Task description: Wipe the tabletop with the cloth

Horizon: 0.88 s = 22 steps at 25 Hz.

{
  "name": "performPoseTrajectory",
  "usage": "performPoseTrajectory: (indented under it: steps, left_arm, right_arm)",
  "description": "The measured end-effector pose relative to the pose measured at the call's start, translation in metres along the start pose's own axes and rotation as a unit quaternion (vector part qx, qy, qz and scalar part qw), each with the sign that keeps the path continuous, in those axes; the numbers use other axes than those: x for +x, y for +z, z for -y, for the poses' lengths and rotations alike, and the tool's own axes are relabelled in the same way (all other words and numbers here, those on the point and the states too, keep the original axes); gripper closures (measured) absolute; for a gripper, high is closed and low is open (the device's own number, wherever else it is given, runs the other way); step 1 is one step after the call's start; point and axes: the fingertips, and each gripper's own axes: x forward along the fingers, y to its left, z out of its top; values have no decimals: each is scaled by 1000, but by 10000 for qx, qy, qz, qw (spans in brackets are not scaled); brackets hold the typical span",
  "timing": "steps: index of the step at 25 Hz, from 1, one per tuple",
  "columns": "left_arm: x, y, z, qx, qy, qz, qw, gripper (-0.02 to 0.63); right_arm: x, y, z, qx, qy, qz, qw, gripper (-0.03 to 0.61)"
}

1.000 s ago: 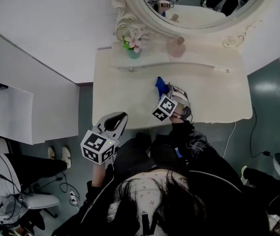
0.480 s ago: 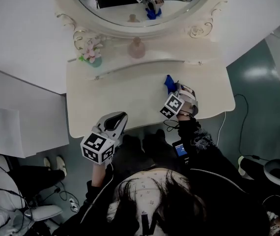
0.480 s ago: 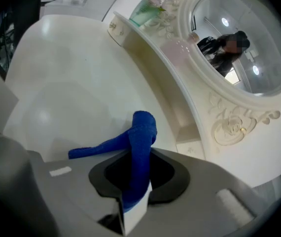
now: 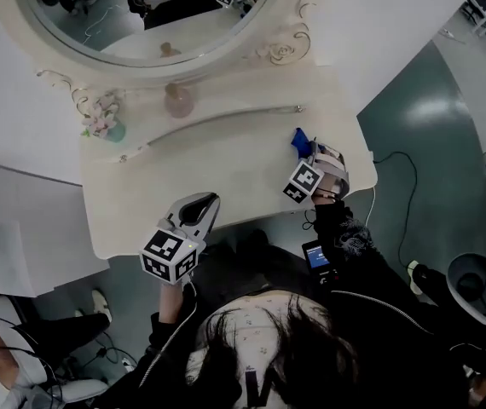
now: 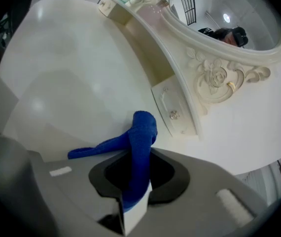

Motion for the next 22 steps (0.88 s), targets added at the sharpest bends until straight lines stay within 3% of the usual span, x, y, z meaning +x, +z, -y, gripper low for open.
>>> performPoseTrajectory:
  steps: [8, 13, 22]
  left_arm:
    - [38, 12, 31, 190, -214, -102, 9995, 612]
    - [47, 15, 38, 247, -226, -166, 9993, 612]
    - [46, 6, 43, 197, -167, -313, 9992, 612]
  right_arm:
    - [16, -83, 31, 543, -67, -344, 9979, 508]
    - [22, -124, 47, 552, -198, -579, 9966, 508]
    - [28, -155, 60, 581, -320, -683, 9955, 508]
